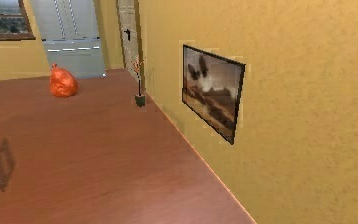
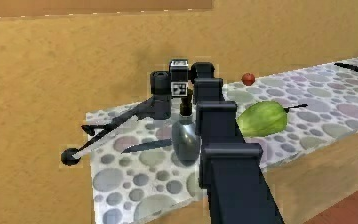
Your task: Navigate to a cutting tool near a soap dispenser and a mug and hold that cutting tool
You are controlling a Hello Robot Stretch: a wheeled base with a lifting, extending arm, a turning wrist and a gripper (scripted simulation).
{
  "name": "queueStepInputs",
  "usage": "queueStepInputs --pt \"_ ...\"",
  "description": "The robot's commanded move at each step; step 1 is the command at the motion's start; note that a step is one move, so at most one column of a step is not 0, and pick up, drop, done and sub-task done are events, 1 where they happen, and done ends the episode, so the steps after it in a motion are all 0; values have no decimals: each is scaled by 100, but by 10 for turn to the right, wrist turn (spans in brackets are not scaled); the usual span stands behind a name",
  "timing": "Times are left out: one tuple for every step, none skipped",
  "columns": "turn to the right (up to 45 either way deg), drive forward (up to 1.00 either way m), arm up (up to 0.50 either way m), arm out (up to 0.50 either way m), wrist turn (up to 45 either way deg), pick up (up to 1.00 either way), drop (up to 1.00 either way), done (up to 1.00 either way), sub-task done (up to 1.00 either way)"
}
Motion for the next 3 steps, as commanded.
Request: queueStepInputs --pt "0 0 0 0 360 0 0 0 0" --pt "0 0 -12 0 0 0 0 0 0" --pt "0 0 0 0 0 100 0 0 0"
